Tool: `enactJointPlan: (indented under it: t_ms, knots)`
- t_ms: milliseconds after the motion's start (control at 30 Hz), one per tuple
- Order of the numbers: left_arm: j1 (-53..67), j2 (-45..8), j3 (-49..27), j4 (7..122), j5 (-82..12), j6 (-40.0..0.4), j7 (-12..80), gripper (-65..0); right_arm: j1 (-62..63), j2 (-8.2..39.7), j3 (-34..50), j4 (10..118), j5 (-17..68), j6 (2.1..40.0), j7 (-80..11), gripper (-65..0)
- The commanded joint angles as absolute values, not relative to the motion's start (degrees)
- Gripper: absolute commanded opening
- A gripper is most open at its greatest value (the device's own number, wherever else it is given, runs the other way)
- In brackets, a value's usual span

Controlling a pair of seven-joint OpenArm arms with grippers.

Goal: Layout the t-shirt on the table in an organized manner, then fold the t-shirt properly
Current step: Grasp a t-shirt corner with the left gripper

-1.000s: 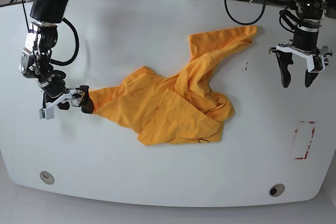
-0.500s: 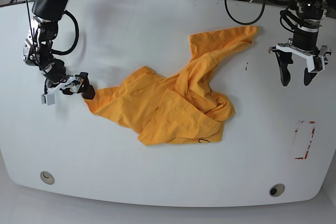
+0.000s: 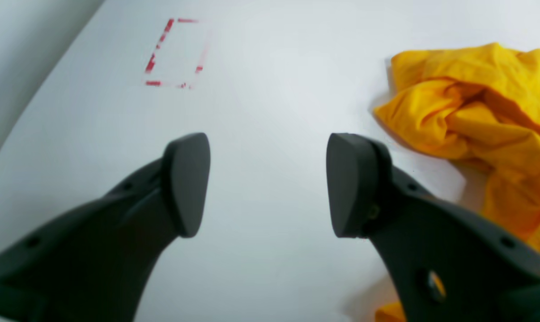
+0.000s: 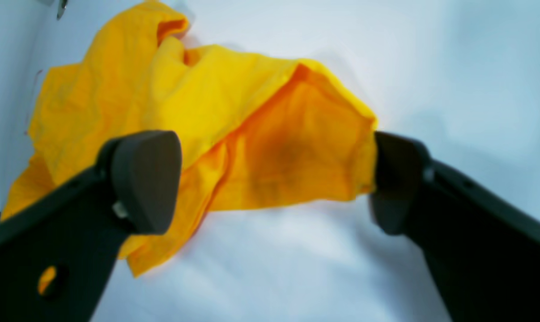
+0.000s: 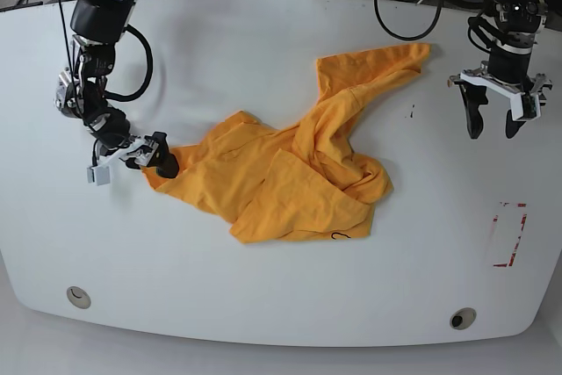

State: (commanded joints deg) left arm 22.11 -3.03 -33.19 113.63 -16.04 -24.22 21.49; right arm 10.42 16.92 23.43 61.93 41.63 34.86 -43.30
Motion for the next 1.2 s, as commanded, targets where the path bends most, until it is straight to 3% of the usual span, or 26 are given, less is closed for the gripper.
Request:
enactJointPlan:
  t_ms: [233,333,500,767,1000,1200]
  knots:
    - [22.1,-3.0,-33.2,113.6,-16.0,-26.9,21.5,-26.4,11.3,16.9,23.7,61.9,41.6,34.8,-43.0,-28.5]
    - [22.1,-2.9,-33.5,113.6,-16.0,-30.2,21.5,-26.4,11.4,16.9,23.8,61.9,41.6,34.8,-43.0,-41.7]
    - [22.1,-2.9,-33.4,113.6,-16.0,-32.5,21.6,-26.4,11.4,17.0,23.7,61.9,41.6,34.7,-43.0,-64.7]
    - [22.1,-2.9,-33.3,113.6,-16.1,-32.7,27.1,-26.4,10.9,17.0,23.6,62.1,41.6,34.7,-43.3,-65.0]
    - [22.1,-3.2,-34.6,113.6,-21.0,-40.0,34.3,-26.4,8.4,17.1,23.7,65.7,41.9,34.6,-43.3,-65.0]
    - [22.0,-3.2,-37.9,113.6,-25.7,-40.0,44.6,-26.4,4.7,17.0,23.8,72.2,41.9,34.4,-44.0,-65.0]
